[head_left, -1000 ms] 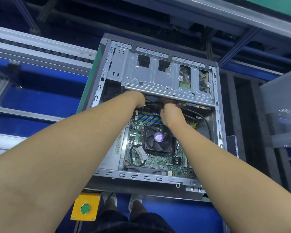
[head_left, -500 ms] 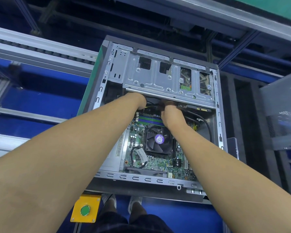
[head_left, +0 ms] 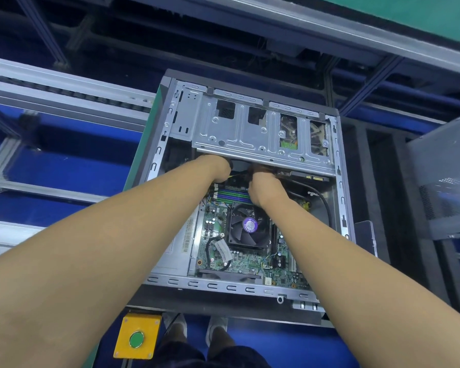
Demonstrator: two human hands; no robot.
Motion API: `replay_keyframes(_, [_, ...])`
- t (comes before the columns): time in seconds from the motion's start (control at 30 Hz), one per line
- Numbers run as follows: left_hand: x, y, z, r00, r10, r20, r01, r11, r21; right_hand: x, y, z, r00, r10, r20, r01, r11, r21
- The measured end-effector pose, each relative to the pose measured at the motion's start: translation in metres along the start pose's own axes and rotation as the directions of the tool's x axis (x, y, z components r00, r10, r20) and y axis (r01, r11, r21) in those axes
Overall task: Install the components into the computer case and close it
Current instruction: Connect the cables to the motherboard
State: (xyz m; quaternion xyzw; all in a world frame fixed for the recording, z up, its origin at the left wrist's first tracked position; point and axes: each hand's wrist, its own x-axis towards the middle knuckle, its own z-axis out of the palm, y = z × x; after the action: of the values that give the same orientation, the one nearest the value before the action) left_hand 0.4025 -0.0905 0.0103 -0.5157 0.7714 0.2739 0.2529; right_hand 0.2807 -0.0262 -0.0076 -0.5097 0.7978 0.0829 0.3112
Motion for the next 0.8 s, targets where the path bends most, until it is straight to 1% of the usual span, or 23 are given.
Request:
replay_keyframes(0.03, [0.001, 0.000, 0.002, 1.000, 0.006, 0.007, -0.006, 0.999, -0.033, -0.004, 0.002, 0.001, 0.999, -0.048, -0.022, 0.049, 0.998, 0.043])
replay_keyframes(0.1, [-0.004, -0.001, 0.004, 0.998, 0.062, -0.034, -0.064, 0.996, -0.060, -0.017, 0.007, 0.002, 0.993, -0.115, -0.023, 0.117, 0.987, 0.109])
replay_keyframes(0.13, [-0.008, -0.004, 0.004, 0.993, 0.102, -0.059, -0.106, 0.992, -0.075, -0.026, 0.012, 0.003, 0.990, -0.141, -0.023, 0.143, 0.984, 0.109])
replay_keyframes(0.17, [-0.013, -0.006, 0.002, 0.989, 0.136, -0.050, -0.140, 0.986, -0.095, -0.033, 0.021, 0.003, 0.985, -0.171, -0.021, 0.173, 0.982, 0.081])
replay_keyframes(0.23, [-0.022, -0.009, -0.004, 0.981, 0.195, 0.020, -0.193, 0.977, -0.088, -0.047, 0.039, 0.004, 0.979, -0.203, 0.005, 0.202, 0.977, 0.061])
replay_keyframes(0.3, [-0.033, -0.009, -0.010, 0.970, 0.241, 0.041, -0.234, 0.964, -0.127, -0.056, 0.053, 0.002, 0.986, -0.167, 0.014, 0.164, 0.980, 0.110])
replay_keyframes(0.37, [-0.042, -0.007, -0.015, 0.955, 0.295, 0.038, -0.287, 0.949, -0.131, -0.062, 0.064, 0.004, 0.992, -0.120, 0.027, 0.114, 0.979, 0.171])
replay_keyframes(0.53, [-0.055, 0.003, -0.005, 0.922, 0.386, 0.014, -0.380, 0.913, -0.150, -0.057, 0.073, 0.010, 0.998, -0.053, 0.016, 0.043, 0.926, 0.376])
replay_keyframes(0.63, [-0.055, 0.009, 0.004, 0.924, 0.380, -0.050, -0.381, 0.898, -0.221, -0.047, 0.076, 0.011, 0.999, 0.000, -0.042, 0.018, 0.907, 0.421])
replay_keyframes(0.7, [-0.053, 0.010, 0.006, 0.943, 0.327, -0.065, -0.333, 0.909, -0.249, -0.040, 0.075, 0.011, 0.998, 0.005, -0.055, 0.019, 0.907, 0.420])
replay_keyframes(0.77, [-0.053, 0.010, 0.009, 0.964, 0.253, -0.078, -0.264, 0.937, -0.229, -0.031, 0.072, 0.010, 0.996, 0.019, -0.084, 0.015, 0.923, 0.385])
replay_keyframes(0.8, [-0.052, 0.011, 0.011, 0.971, 0.216, -0.098, -0.231, 0.958, -0.173, -0.027, 0.070, 0.009, 0.993, 0.030, -0.112, 0.013, 0.931, 0.366])
